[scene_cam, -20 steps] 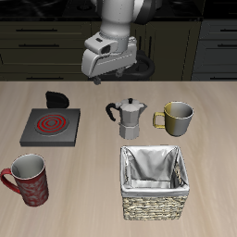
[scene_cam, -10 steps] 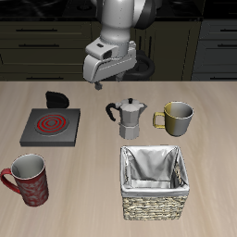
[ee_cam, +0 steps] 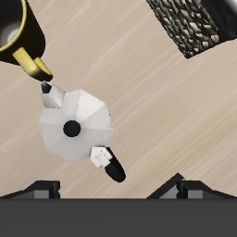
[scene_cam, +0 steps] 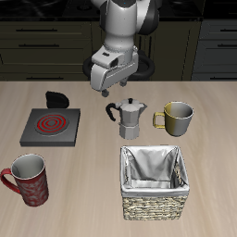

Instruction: Place the moka pot on the stove

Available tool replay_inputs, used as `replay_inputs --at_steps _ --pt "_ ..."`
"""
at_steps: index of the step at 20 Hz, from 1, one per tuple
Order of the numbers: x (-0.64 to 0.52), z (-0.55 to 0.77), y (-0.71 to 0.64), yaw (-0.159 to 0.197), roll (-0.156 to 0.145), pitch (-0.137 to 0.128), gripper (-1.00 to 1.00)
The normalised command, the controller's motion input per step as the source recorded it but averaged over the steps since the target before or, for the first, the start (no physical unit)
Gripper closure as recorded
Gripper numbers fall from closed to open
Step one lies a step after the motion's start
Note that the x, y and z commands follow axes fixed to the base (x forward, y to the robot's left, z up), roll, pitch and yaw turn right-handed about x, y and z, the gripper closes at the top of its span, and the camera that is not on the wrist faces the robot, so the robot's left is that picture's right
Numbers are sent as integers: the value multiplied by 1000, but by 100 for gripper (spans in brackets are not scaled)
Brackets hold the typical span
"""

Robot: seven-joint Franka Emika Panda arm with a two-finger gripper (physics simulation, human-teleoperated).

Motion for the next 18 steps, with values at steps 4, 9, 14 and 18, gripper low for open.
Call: replay_inputs --at_steps 4,9,14,18 --pt "-116 -207 182 60 23 13 -100" --pt "-74 -174 105 70 26 6 -100" --pt "-106 -196 43 42 15 15 -100" --pt "-177 -217 -91 42 -7 13 -100"
